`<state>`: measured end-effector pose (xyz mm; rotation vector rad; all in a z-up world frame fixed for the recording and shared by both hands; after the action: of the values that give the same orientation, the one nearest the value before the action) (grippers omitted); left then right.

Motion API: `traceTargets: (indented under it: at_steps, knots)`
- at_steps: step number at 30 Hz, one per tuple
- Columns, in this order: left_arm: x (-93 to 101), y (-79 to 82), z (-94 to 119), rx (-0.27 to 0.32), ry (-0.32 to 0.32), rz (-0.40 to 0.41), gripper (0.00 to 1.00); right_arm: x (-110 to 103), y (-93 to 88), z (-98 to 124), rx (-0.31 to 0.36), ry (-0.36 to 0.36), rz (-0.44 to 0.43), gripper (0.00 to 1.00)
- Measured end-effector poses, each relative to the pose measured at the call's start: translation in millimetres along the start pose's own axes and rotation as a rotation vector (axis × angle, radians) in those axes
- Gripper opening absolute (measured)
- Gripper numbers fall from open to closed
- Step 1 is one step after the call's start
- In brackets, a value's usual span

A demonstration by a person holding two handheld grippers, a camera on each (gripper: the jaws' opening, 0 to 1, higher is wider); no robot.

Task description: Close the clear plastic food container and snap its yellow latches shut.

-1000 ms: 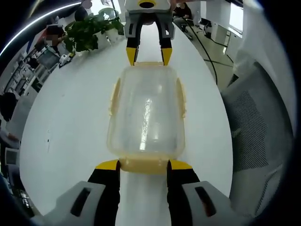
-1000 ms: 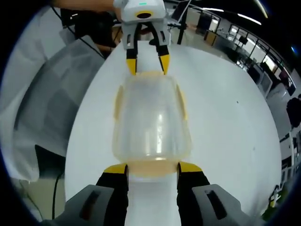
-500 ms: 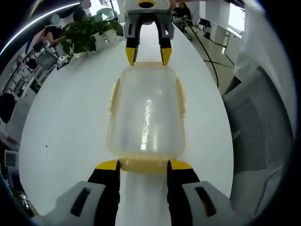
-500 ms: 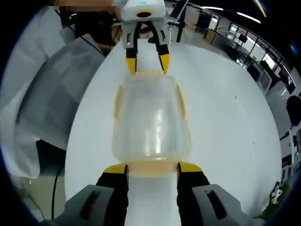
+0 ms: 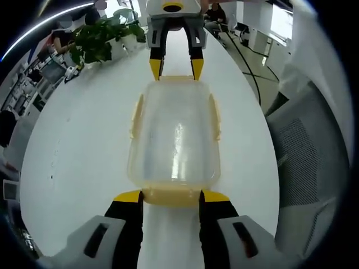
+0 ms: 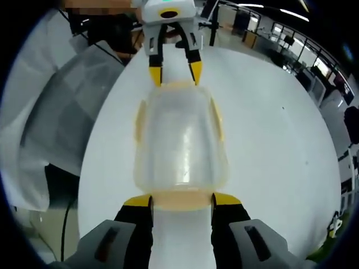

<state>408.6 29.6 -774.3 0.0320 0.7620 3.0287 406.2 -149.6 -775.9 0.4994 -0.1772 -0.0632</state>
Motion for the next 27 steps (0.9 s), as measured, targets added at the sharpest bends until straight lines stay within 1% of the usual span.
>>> traceTargets:
  at_steps: [11, 21, 24, 25, 26, 27]
  knots:
    - [-0.2, -1.6, -0.8, 0.008, -0.041, 0.015, 0.38, -0.3, -1.6, -4.3, -0.002, 0.029, -0.019, 0.39]
    - [-1.1, -2.8, -2.9, 0.019, -0.059, 0.018, 0.38, -0.5, -2.5, -5.8, 0.014, 0.050, -0.039, 0.39]
    - [-0.2, -2.9, -3.5, 0.031, -0.068, 0.030, 0.39, 0.8, -4.4, -7.3, 0.016, 0.035, -0.030, 0.40]
    - [0.8, -3.3, -3.6, 0.031, -0.071, 0.034, 0.40, -0.4, -5.5, -7.7, 0.016, 0.040, -0.058, 0.41]
    - [2.1, -5.1, -4.3, 0.028, -0.077, 0.044, 0.40, -1.6, -6.1, -7.8, 0.019, 0.046, -0.076, 0.48]
    - [4.1, -7.0, -4.7, 0.023, -0.087, 0.057, 0.41, -1.0, -5.8, -7.9, 0.031, 0.034, -0.087, 0.54]
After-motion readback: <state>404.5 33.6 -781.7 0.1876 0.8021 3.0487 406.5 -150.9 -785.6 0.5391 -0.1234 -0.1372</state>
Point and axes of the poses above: the point that each gripper's makers call its tool centre point, and the gripper's own axes: z roughly backward along the fingers, x roughly to its right, y roughly out of its top, the point moved 2 cm from there along z, roughly backward along the fingers, and after that the axes turned 8 degrees about -y, right-handed, at the moved point
